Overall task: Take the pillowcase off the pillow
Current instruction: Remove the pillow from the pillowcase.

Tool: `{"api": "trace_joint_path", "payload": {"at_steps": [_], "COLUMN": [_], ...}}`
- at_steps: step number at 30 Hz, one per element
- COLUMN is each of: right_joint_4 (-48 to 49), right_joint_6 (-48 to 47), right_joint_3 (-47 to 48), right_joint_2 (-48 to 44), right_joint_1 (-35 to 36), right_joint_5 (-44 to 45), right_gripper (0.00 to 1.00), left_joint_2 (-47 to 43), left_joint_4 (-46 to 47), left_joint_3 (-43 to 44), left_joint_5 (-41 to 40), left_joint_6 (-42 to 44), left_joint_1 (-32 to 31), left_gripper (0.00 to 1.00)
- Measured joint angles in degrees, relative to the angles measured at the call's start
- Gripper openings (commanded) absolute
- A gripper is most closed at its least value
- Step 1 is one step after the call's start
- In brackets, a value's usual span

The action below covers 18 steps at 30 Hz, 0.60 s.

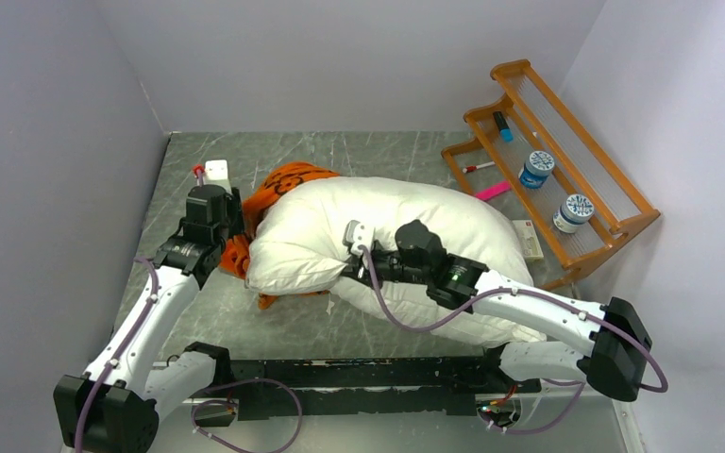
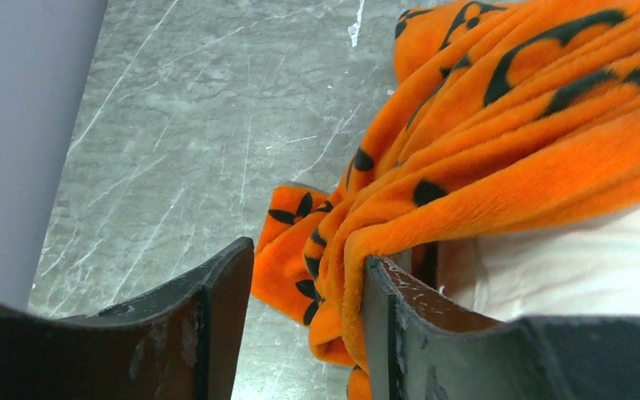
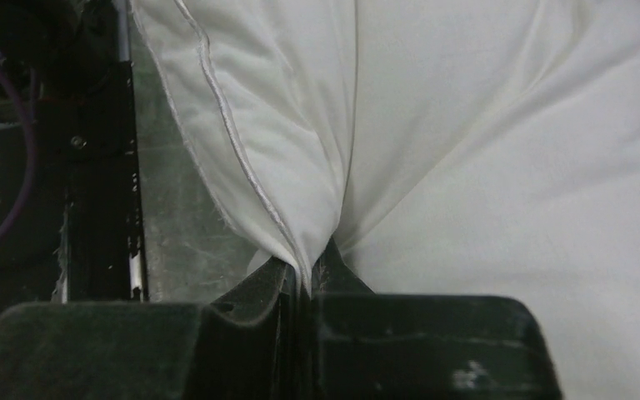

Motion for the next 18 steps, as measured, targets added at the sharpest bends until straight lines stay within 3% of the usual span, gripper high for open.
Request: {"api": "trace_joint_path", "payload": {"at_steps": [4, 8, 10, 18], "right_joint_4": [-2.5, -7.0, -10.1, -23.9], "right_joint_6": [-1.1, -1.8, -1.9, -2.0], "right_joint_3": [-0.2, 1.1, 2.6, 16.1], "right_joint_2": [0.2, 1.8, 2.6, 6.3], "right_joint_1": [3.7, 7.2, 8.2, 9.2], "right_joint_5": [0.6, 0.7, -0.4, -3.6], "right_gripper": [0.01, 0.33, 0.44, 0.63], "left_joint_2": [-0.6, -0.7, -1.1, -2.8], "left_joint_4": [0.1, 0.4, 0.9, 2.6], "left_joint_3": [0.0, 0.0, 0.0, 0.0], "left_joint_5": [1.6, 2.9, 3.2, 6.6], "left_joint_6": [0.5, 0.8, 1.0, 1.4], "left_joint_1": [0.2, 0.2, 0.3, 0.4], "left_gripper": [0.59, 0.62, 0.63, 0.67]}}
